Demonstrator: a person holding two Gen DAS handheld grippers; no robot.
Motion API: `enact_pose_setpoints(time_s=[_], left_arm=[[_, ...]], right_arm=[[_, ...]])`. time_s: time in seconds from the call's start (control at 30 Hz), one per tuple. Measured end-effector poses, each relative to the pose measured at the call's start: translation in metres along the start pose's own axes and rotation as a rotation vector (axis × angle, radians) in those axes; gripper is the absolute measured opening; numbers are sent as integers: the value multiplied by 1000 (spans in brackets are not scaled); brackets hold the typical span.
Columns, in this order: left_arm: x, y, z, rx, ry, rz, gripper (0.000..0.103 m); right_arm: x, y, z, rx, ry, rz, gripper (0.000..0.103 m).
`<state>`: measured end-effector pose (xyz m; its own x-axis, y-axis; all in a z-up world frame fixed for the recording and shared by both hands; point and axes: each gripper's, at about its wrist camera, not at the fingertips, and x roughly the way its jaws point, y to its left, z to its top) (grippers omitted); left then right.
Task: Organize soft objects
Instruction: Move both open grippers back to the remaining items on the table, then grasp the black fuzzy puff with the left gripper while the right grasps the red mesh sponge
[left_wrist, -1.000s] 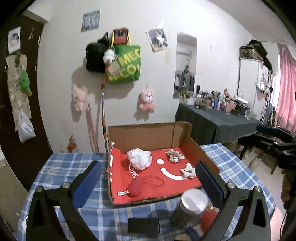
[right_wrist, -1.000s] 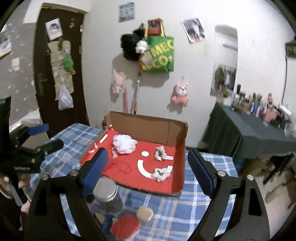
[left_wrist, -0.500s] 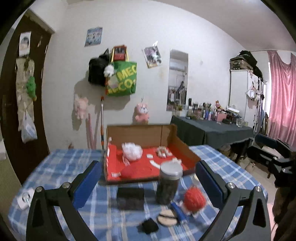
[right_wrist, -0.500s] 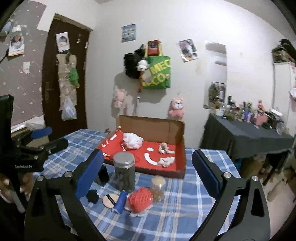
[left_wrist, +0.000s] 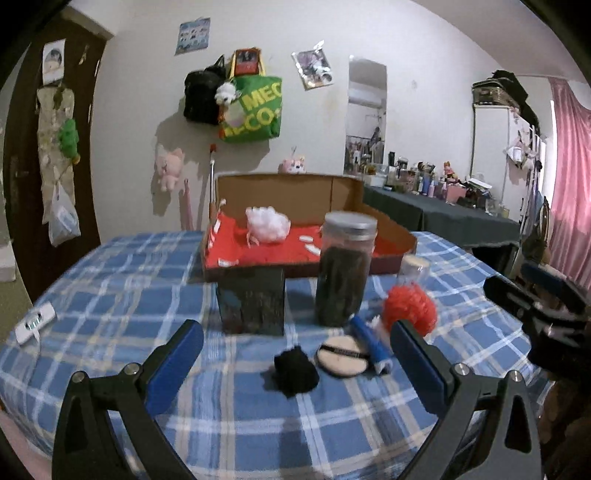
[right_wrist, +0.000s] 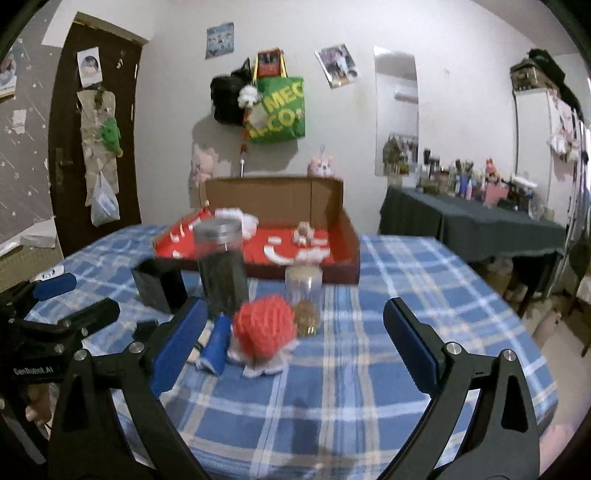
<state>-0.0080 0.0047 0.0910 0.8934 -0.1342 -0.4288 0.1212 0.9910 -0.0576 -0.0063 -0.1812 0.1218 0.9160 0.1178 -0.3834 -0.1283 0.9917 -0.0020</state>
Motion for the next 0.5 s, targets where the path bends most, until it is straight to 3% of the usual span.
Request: enact_pose_setpoints(time_s=[0.23, 0.5], left_arm=[[26, 3, -22, 3, 85, 23, 103], [46, 10, -32, -28, 155, 25, 103]], right_arm=[[26, -2, -28, 24, 100, 18, 98], [41, -2, -36, 34, 146, 33, 98]])
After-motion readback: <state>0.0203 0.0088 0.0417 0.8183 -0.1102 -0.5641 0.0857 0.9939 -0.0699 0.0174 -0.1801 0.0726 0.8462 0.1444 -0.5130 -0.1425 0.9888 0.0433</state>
